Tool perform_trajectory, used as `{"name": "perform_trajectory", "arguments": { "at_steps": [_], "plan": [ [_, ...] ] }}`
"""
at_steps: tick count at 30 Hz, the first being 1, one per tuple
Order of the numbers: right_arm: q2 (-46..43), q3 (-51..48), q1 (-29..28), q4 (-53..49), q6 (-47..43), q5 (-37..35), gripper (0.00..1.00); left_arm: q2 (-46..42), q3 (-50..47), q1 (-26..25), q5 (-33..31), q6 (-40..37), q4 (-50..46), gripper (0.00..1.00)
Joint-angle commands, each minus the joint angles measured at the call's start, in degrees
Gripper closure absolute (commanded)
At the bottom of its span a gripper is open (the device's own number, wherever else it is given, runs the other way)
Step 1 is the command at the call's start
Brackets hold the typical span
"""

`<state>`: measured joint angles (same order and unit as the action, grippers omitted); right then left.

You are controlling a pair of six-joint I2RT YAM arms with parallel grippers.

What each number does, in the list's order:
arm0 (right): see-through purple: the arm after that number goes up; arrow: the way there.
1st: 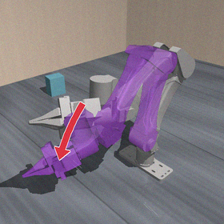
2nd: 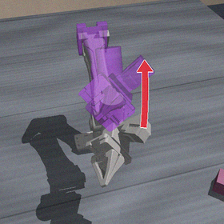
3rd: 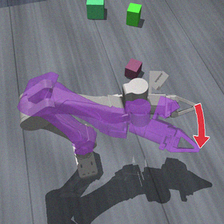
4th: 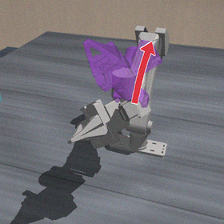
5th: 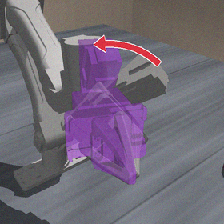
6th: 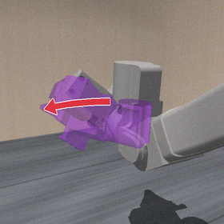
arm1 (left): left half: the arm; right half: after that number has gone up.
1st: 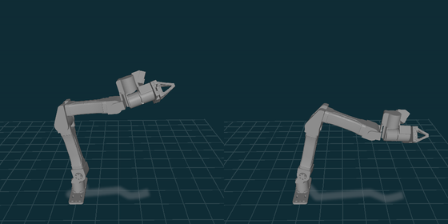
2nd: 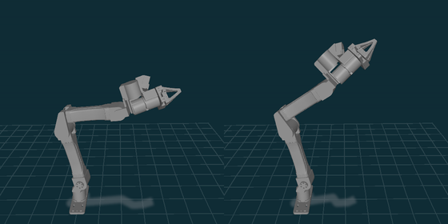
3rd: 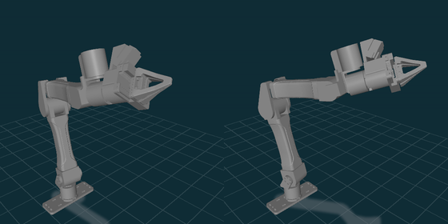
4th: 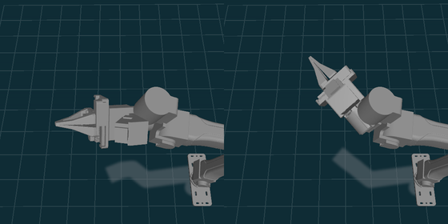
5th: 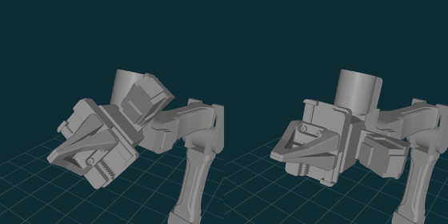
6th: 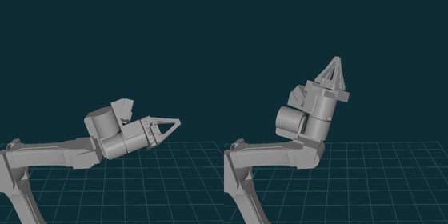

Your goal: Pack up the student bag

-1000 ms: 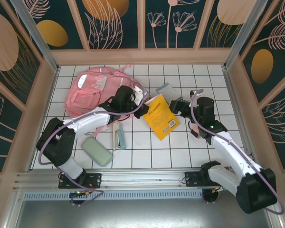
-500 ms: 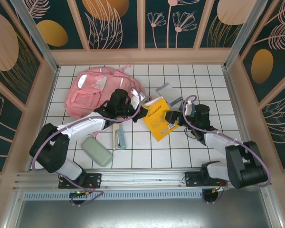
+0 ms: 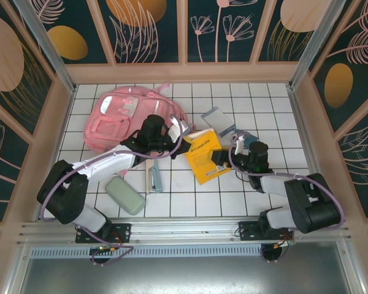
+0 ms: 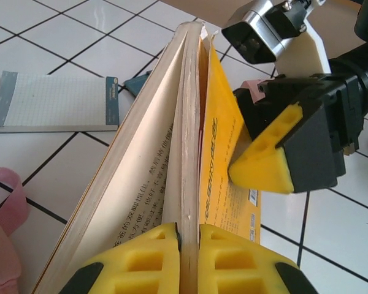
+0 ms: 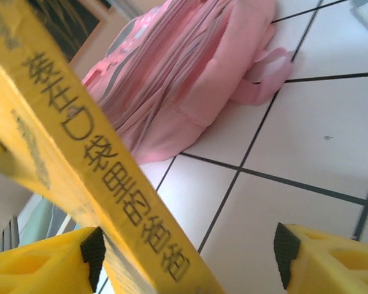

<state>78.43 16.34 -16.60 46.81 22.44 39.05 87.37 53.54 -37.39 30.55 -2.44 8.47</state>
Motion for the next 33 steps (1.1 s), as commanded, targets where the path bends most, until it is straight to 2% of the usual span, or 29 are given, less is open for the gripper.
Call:
{"name": "perform_trajectory", "arguments": {
  "at_steps": [1,2,4,7,8,9,11,13,15,18,23,26,30,33],
  "plan": [
    [4.1,3.1,-1.8,3.8,1.0,7.4,0.36,-0.8,0.9,0.6,0.7,-1.1,4.7,1.00],
    [4.8,3.5,-1.9,3.4,1.3,7.9,0.42,-0.6,1.1,0.6,0.2,-0.9,4.6,1.00],
    [5.2,4.5,-2.0,0.7,0.1,7.7,0.68,-0.5,1.6,0.8,-1.9,0.0,4.2,1.00],
    [2.9,4.9,-1.9,-3.0,-1.0,4.6,0.93,-0.7,1.8,1.4,-6.1,1.2,2.0,1.00],
    [1.7,4.9,-1.8,-3.5,-1.0,3.2,0.96,-0.5,3.1,1.6,-8.4,2.1,1.2,0.89],
    [0.1,4.9,-1.9,-4.0,-1.1,2.4,1.00,-0.6,4.1,1.9,-11.0,3.3,0.4,0.70],
    [-2.7,5.4,-1.8,-5.8,-0.7,0.9,1.00,-0.9,5.0,2.5,-16.0,5.8,-0.9,0.43],
    [-5.5,6.2,-1.9,-8.0,-0.1,0.3,1.00,-2.0,5.1,3.3,-19.1,8.7,-1.2,0.24],
    [-8.7,7.3,-1.9,-10.9,0.8,0.0,1.00,-3.3,5.0,4.5,-21.5,12.2,-1.3,0.13],
    [-13.9,8.6,-1.8,-15.2,2.3,-0.1,1.00,-4.7,4.3,6.7,-19.1,18.3,-1.1,0.07],
    [-21.1,10.8,-1.3,-18.7,7.9,1.3,1.00,-6.3,-0.4,7.1,-5.0,28.5,7.2,0.01],
    [-23.3,11.8,-0.3,-16.4,14.1,4.8,1.00,-7.2,-3.4,7.1,0.7,35.3,14.4,0.02],
    [-24.6,12.8,0.6,-10.0,24.4,8.2,1.00,-7.1,-6.9,7.1,9.7,46.5,29.7,0.02],
    [-24.0,13.3,0.6,-3.7,32.0,10.8,1.00,-5.3,-7.9,7.1,13.1,53.8,38.7,0.01]
  ]
}}
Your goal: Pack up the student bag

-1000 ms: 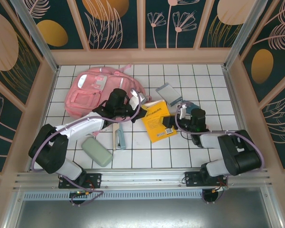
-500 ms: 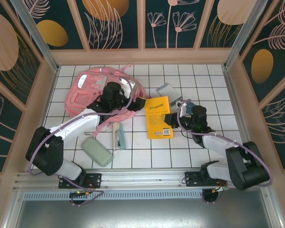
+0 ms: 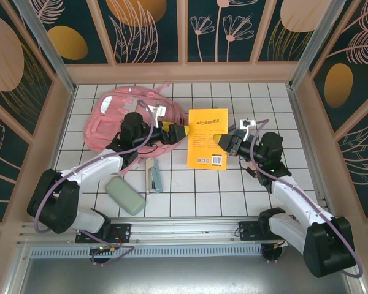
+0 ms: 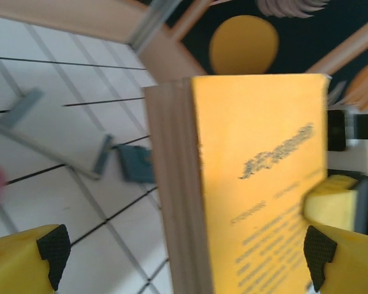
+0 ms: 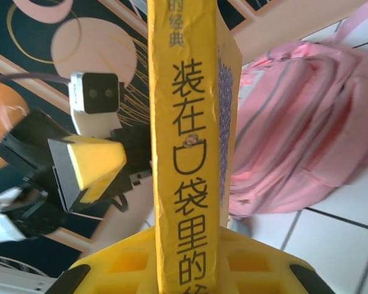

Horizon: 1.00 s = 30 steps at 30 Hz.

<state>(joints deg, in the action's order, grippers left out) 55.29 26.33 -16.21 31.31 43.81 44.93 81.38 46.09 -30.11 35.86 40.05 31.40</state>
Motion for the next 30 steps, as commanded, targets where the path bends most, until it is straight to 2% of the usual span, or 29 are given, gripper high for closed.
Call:
{"name": "perform_trajectory", "arguments": {
  "at_steps": [1,4,9,13,16,18,19,21,26,27,29,30],
  "plan": [
    [-0.9,3.4,0.2,13.3,12.5,5.3,1.00,1.1,-0.6,-0.2,8.5,12.9,17.4,0.01],
    [-1.9,3.5,0.1,16.2,16.7,5.1,1.00,2.6,-1.1,-0.2,10.9,18.1,23.7,0.02],
    [-2.5,4.3,0.2,17.9,19.9,5.4,1.00,4.6,-0.5,-0.2,11.7,22.1,26.5,0.06],
    [-2.6,4.5,0.2,18.0,20.3,5.3,1.00,6.4,-1.0,-0.3,13.6,28.3,34.2,0.13],
    [-2.4,5.3,0.2,15.6,19.0,5.0,1.00,6.8,-1.2,-0.3,14.3,30.9,38.0,0.30],
    [-2.1,5.7,0.1,13.7,18.0,4.8,1.00,6.5,-1.4,-0.3,14.5,31.8,39.7,0.54],
    [-1.9,5.8,0.1,13.2,17.8,4.8,1.00,6.5,-1.5,-0.3,14.6,31.9,40.0,0.62],
    [-1.4,5.9,0.0,12.5,17.4,4.6,1.00,6.4,-1.5,-0.3,14.8,31.8,40.1,0.72],
    [-0.2,6.6,-0.7,11.2,16.9,5.1,1.00,7.1,-1.9,-0.3,15.0,33.5,43.0,0.87],
    [-0.2,6.9,-1.0,9.7,16.1,4.9,0.98,7.0,-1.9,-0.3,15.0,33.6,43.4,0.92],
    [-0.1,7.9,-1.4,6.7,14.4,4.8,0.78,6.8,-1.8,-0.3,15.0,33.0,42.8,1.00],
    [0.0,8.2,-1.8,6.4,14.0,4.9,0.73,6.6,-1.6,-0.3,15.0,32.3,41.7,1.00]
  ]
}}
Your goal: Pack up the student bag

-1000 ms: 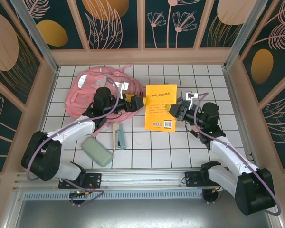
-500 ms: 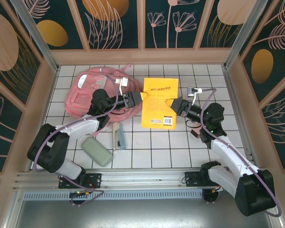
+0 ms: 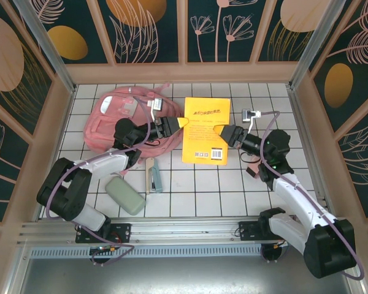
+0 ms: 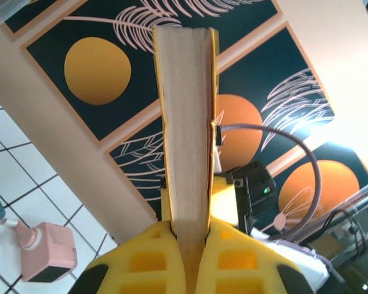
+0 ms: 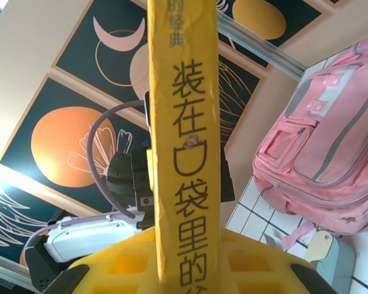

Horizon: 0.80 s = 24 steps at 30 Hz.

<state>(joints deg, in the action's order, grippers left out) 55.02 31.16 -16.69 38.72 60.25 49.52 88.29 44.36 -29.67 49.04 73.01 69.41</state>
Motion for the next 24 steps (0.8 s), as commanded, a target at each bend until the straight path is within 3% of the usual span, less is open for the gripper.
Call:
{"name": "perform_trajectory", "arguments": {
  "at_steps": [1,4,6,7,9,10,11,13,14,17,21,24],
  "plan": [
    [0.5,3.6,-1.7,-1.1,-2.5,0.7,0.68,-0.4,0.3,-0.7,1.8,-1.2,2.9,1.00],
    [2.4,5.4,-4.4,-2.8,-4.2,1.6,0.59,-0.5,0.5,-0.7,1.6,-2.1,1.7,1.00],
    [4.0,7.3,-6.8,-5.3,-6.7,1.8,0.58,-0.4,0.8,-1.0,1.4,-2.5,0.9,1.00],
    [4.7,8.2,-7.9,-6.7,-7.7,1.2,0.62,-0.5,0.9,-1.0,1.2,-2.7,0.5,1.00],
    [5.2,9.2,-8.8,-8.6,-9.5,0.1,0.81,-0.4,1.3,-1.2,1.2,-3.5,-0.8,1.00],
    [4.9,9.6,-8.2,-11.0,-10.8,-1.1,0.93,-0.7,1.8,-1.1,1.1,-5.1,-3.6,0.96],
    [4.0,9.7,-6.9,-13.7,-12.0,-3.0,0.99,-1.3,2.9,-1.0,0.7,-8.3,-9.1,0.85],
    [1.2,8.5,-2.9,-17.6,-13.2,-5.3,1.00,-3.1,5.4,-0.7,-2.7,-17.2,-24.7,0.52],
    [-0.2,8.4,-0.5,-21.2,-14.6,-6.7,1.00,-4.3,7.3,-0.3,-6.2,-23.0,-34.5,0.41],
    [-2.6,9.7,3.1,-32.1,-20.6,-10.3,1.00,-6.4,13.9,0.6,-20.7,-36.7,-57.9,0.26],
    [-2.4,11.0,3.3,-40.7,-26.5,-13.8,1.00,-0.8,28.6,0.6,-45.0,-48.2,-83.8,0.15],
    [-3.1,9.6,3.3,-40.9,-26.8,-14.9,1.00,7.1,38.3,-0.1,-60.6,-50.0,-95.1,0.11]
  ]
}}
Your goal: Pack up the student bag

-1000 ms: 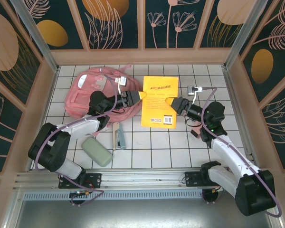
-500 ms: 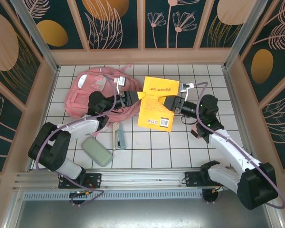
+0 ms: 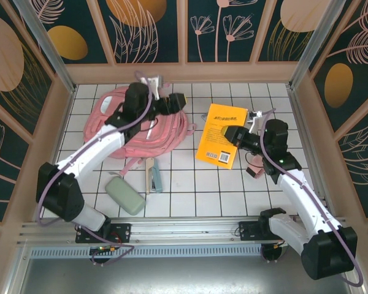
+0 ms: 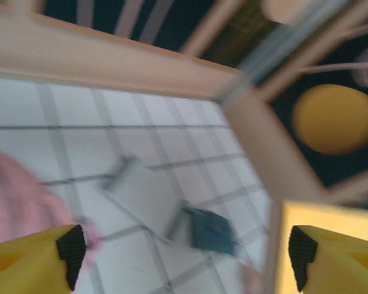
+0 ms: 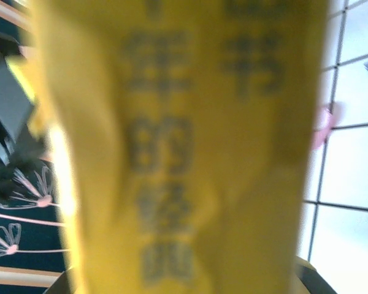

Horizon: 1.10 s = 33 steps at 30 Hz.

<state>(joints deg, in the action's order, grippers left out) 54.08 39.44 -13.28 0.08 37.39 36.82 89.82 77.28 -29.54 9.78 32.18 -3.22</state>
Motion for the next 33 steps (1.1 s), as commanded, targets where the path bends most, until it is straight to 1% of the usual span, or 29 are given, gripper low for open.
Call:
{"name": "perform_trajectory", "arguments": {
  "at_steps": [1,2,4,10,15,18,22,25,29,33],
  "plan": [
    [-2.2,0.9,-0.2,-2.4,-4.1,-2.6,1.00,7.9,7.7,-0.6,-25.7,-9.0,-24.8,0.11],
    [-2.1,0.6,0.0,-2.2,-4.2,-2.7,1.00,10.9,9.4,-1.1,-29.2,-9.3,-26.5,0.10],
    [-1.7,-0.1,-0.1,-1.6,-4.5,-2.5,1.00,14.5,11.1,-2.2,-32.2,-10.5,-27.5,0.09],
    [-0.3,-2.8,0.1,1.2,-4.1,-1.5,1.00,23.0,15.6,-4.5,-34.1,-10.6,-29.9,0.08],
    [0.2,-4.8,0.2,3.8,-3.1,0.4,1.00,28.4,17.6,-4.6,-35.5,-11.0,-30.3,0.15],
    [-0.2,-5.5,0.2,4.4,-2.6,0.6,1.00,29.6,17.5,-4.6,-37.6,-11.4,-30.1,0.22],
    [-0.2,-6.3,0.2,5.1,-2.2,1.1,1.00,29.6,16.7,-4.6,-38.1,-11.9,-29.3,0.35],
    [-0.2,-7.0,0.1,5.6,-2.0,1.5,1.00,29.3,15.7,-4.5,-37.5,-12.0,-28.7,0.44],
    [0.0,-7.3,0.2,6.4,-1.6,2.0,1.00,28.8,14.5,-3.7,-36.8,-11.8,-27.8,0.60],
    [0.2,-7.1,0.1,6.4,-1.7,2.4,1.00,28.1,14.0,-2.6,-34.3,-11.9,-26.9,0.68]
  ]
}}
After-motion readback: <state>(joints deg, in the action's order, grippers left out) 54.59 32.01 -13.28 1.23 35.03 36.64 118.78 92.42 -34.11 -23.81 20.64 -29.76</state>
